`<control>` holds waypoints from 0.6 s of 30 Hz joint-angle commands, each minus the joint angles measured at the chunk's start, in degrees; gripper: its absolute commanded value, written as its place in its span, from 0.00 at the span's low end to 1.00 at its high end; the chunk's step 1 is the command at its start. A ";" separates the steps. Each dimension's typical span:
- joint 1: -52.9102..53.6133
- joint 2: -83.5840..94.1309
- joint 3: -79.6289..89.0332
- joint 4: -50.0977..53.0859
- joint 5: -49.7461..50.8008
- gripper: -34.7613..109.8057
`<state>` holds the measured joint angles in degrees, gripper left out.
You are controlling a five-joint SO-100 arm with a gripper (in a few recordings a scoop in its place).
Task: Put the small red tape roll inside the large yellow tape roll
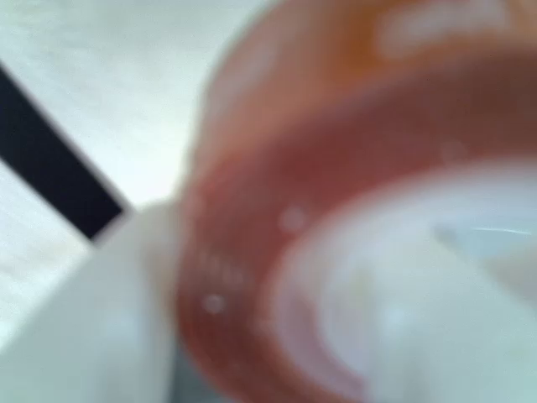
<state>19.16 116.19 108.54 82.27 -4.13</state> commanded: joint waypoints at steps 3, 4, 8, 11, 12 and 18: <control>-12.83 13.89 -3.43 7.56 1.67 0.24; -15.12 15.29 -1.67 7.56 2.11 0.24; -21.62 16.52 3.96 7.03 2.37 0.24; -24.35 16.35 8.79 4.48 2.37 0.24; -24.87 16.00 10.20 3.34 2.37 0.24; -26.89 9.84 14.77 -4.04 2.02 0.24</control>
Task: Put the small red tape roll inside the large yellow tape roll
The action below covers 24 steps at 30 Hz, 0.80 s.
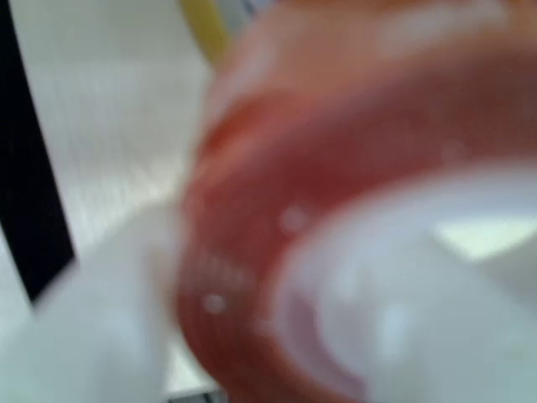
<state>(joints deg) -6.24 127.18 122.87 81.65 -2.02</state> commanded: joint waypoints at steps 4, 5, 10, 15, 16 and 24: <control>-1.67 -4.39 0.53 -6.77 -0.18 0.24; -1.67 -5.10 0.53 -7.12 -0.18 0.24; -2.46 -7.12 0.62 -8.00 -0.18 0.24; -2.55 -7.21 1.58 -8.35 -0.18 0.32; -2.64 -7.21 1.76 -8.35 -0.18 0.34; -2.20 -5.36 4.13 -8.61 -0.18 0.37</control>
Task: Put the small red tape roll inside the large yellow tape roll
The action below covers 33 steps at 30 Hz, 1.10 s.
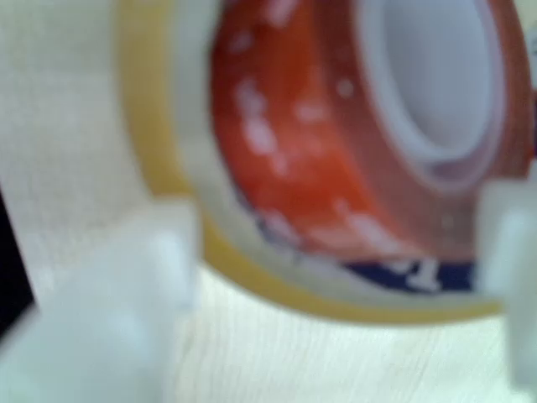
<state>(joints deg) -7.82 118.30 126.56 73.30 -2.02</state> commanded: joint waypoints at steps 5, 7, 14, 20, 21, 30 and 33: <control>-0.79 8.09 2.37 -0.18 -0.18 0.39; -0.18 11.16 2.29 0.88 -0.18 0.39; 1.93 33.93 2.46 9.05 -1.23 0.29; 11.95 55.63 17.84 3.08 -5.45 0.24; 12.83 57.30 21.45 1.58 -5.45 0.24; 11.69 72.69 44.56 -5.45 -5.19 0.24; 11.51 72.69 46.41 -4.66 -4.48 0.24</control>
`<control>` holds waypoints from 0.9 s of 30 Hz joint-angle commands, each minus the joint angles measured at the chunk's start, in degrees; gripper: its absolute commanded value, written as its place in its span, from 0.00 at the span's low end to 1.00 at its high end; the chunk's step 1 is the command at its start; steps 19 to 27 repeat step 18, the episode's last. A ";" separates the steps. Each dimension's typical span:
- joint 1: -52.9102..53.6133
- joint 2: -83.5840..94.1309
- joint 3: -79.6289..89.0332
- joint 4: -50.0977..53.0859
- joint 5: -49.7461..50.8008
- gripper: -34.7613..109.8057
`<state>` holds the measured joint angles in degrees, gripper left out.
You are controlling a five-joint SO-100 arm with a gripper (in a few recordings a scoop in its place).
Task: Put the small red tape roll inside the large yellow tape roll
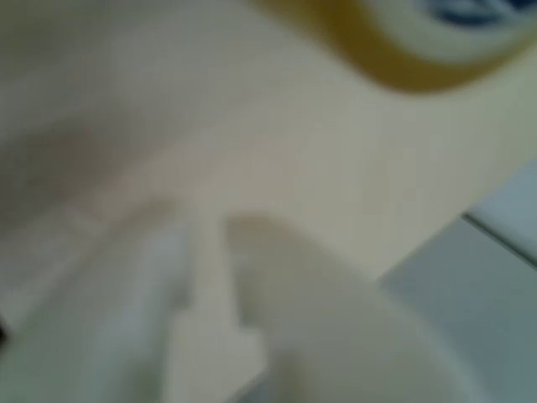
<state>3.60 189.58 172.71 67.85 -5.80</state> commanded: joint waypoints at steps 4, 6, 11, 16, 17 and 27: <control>-0.70 1.41 -0.62 4.75 -0.62 0.24; -1.58 1.41 -0.97 6.24 0.09 0.24; -5.45 1.41 -0.97 6.06 0.18 0.24; -5.71 1.49 -0.97 6.06 0.26 0.24; -5.62 1.49 -0.97 6.06 0.26 0.24; -5.62 1.49 -0.97 6.06 0.26 0.24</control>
